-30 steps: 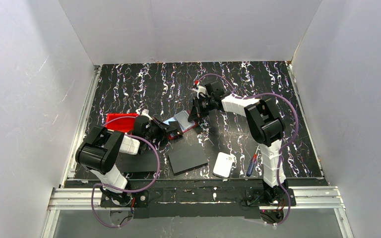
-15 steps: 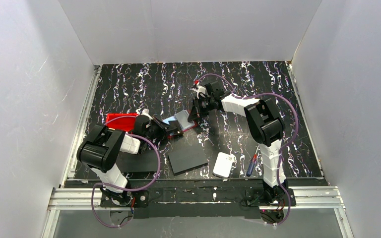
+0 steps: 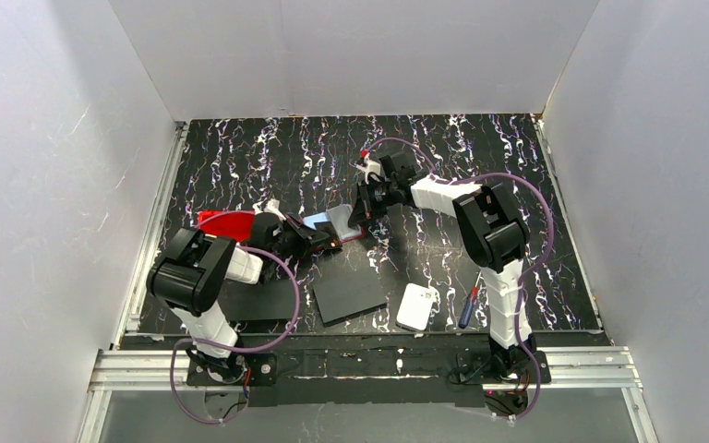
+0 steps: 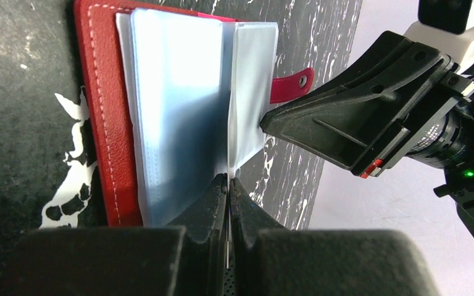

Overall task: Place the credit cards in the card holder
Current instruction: Insert the credit card into the card slot.

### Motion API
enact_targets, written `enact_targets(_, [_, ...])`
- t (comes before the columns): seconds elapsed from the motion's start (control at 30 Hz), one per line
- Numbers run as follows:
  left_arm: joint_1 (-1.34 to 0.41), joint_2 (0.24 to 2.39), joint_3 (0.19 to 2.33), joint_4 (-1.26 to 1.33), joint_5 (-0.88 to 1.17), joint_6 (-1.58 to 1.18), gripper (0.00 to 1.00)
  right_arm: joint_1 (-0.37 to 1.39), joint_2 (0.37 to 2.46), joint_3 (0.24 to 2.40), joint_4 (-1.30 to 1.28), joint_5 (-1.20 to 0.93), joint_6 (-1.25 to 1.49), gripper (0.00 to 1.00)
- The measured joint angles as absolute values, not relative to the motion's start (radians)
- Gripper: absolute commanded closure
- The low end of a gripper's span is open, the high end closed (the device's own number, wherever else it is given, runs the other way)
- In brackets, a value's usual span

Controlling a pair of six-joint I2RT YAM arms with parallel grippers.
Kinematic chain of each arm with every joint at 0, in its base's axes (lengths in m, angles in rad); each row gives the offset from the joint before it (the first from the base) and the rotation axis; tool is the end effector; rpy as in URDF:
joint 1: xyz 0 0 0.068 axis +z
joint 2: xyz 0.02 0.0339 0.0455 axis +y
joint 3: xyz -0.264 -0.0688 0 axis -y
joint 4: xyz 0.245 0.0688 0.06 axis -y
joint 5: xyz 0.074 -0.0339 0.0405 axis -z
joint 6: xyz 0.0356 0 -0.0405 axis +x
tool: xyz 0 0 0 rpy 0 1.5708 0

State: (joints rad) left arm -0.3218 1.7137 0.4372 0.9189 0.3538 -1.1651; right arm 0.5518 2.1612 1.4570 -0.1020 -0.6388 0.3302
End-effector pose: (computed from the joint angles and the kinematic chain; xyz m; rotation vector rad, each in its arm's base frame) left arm 0.2681 -0.1024 0.1202 -0.6309 2.0523 -1.2810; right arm 0.3836 0.2611 0.1459 -0.5990 2.4163 1.1616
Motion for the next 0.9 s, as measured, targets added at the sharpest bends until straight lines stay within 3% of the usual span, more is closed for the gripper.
enact_targets(0.9, [-0.247,1.816,0.511,0.984,0.479,-1.067,1.0,0.556,2.169,1.48,-0.133,-0.635,0.31,0.92])
